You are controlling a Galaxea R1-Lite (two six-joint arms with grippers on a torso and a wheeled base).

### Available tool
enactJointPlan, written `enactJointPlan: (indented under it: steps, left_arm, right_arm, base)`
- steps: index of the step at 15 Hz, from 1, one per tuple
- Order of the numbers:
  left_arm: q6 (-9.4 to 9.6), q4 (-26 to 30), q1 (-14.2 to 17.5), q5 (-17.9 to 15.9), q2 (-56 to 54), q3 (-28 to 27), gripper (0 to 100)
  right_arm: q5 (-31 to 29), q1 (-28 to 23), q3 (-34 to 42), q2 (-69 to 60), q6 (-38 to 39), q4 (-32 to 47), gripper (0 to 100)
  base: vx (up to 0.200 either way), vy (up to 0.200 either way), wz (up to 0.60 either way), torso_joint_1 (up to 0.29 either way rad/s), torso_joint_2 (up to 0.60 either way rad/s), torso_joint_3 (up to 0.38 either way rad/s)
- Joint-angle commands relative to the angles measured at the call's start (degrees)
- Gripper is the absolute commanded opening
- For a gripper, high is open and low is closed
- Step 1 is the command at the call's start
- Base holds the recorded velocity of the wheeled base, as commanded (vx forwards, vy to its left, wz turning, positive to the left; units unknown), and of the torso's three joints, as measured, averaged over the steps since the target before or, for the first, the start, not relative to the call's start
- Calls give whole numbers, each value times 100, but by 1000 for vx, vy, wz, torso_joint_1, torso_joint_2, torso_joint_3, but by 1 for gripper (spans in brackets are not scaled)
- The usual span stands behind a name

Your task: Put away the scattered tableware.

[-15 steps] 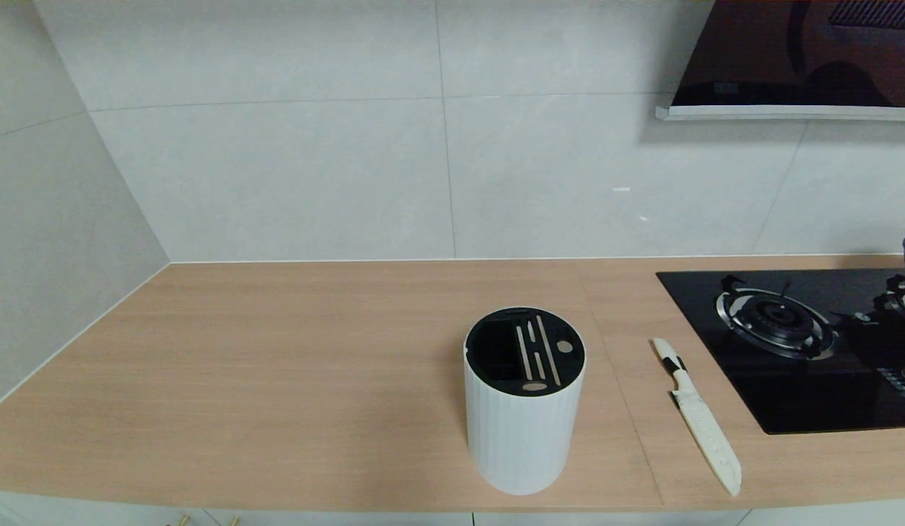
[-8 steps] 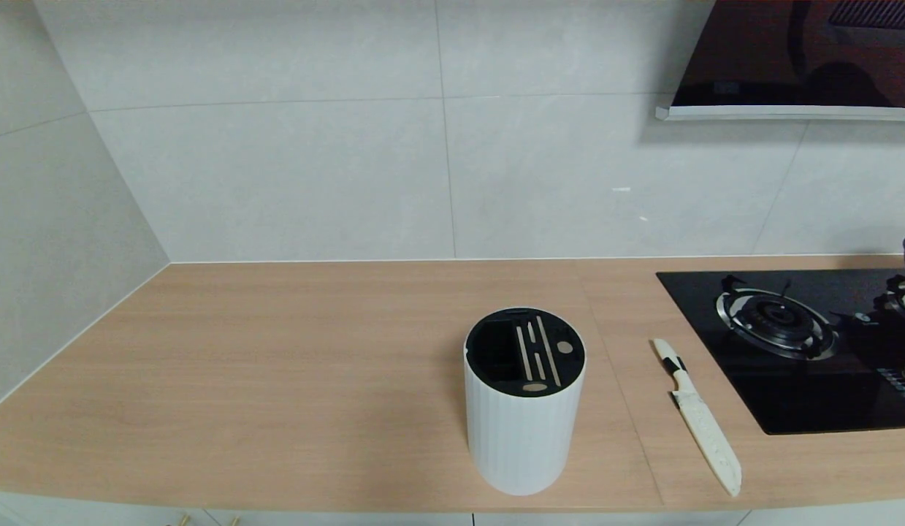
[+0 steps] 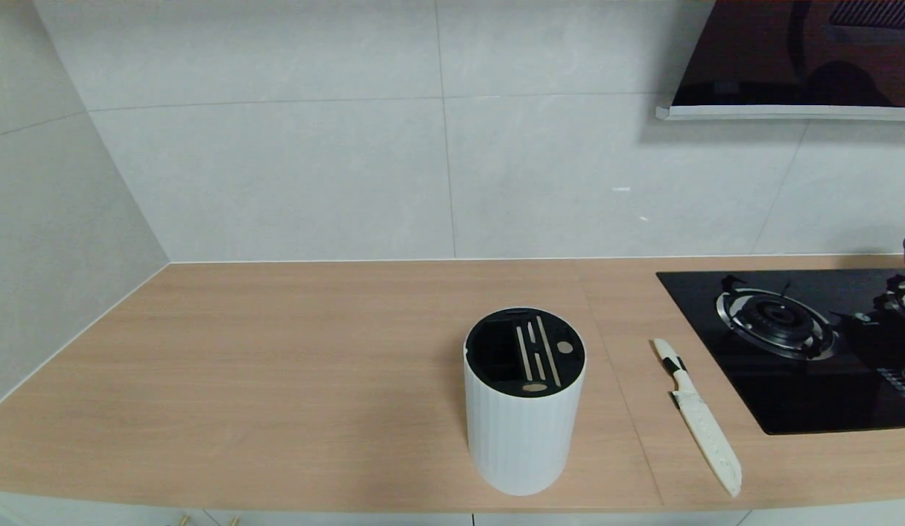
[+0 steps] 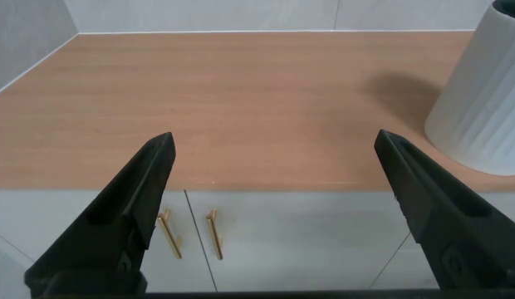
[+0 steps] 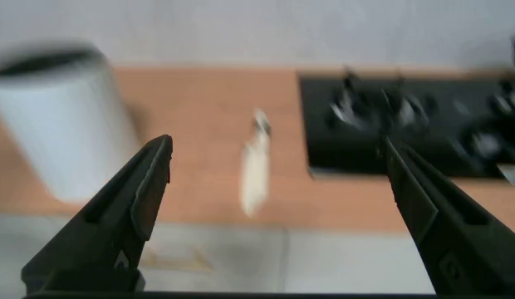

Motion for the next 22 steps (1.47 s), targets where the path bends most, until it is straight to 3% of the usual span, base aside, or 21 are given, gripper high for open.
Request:
enactJointPlan:
  steps: [1, 3, 8, 11, 16, 20, 22]
  left_arm:
    - [-2, -1, 2, 1, 9, 0, 100]
    - [-2, -1, 2, 1, 9, 0, 100]
    - [-2, -1, 2, 1, 9, 0, 100]
    - [-2, -1, 2, 1, 9, 0, 100]
    - [-2, -1, 2, 1, 9, 0, 100]
    - [-2, -1, 2, 1, 9, 0, 100]
    - [-2, -1, 2, 1, 9, 0, 100]
  right_arm:
    - [224, 24, -338, 611, 87, -17, 100]
    - [514, 33, -690, 1525, 17, -17, 100]
    - [575, 33, -1481, 3784, 0, -70, 100]
    - [531, 349, -1859, 4970, 44, -290, 100]
    - [-40, 824, -2061, 6552, 105, -1371, 100]
    - [-356, 1026, -2114, 8407, 96, -3155, 100]
    - [-550, 1149, -2096, 9066, 79, -3524, 100]
  base:
    - [0, 0, 0, 0, 0, 0]
    - [0, 0, 0, 0, 0, 0]
    - [0, 0, 0, 0, 0, 0]
    - [0, 0, 0, 0, 0, 0]
    - [0, 0, 0, 0, 0, 0]
    - [0, 0, 0, 0, 0, 0]
    - [0, 0, 0, 0, 0, 0]
